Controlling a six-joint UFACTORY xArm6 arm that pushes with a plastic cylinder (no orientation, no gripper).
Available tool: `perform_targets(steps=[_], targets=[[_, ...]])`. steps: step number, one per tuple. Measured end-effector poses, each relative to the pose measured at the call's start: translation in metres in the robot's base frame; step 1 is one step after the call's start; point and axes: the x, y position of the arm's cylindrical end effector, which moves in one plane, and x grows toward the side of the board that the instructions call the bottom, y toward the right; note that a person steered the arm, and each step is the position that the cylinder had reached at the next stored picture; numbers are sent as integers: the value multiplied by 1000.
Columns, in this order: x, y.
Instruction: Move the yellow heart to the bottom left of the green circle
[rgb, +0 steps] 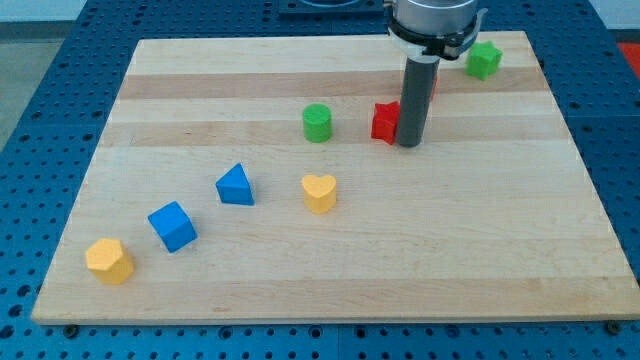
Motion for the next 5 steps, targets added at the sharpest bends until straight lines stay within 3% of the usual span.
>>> perform_targets(steps=[4,5], targets=[[-21,-29],[19,-25]])
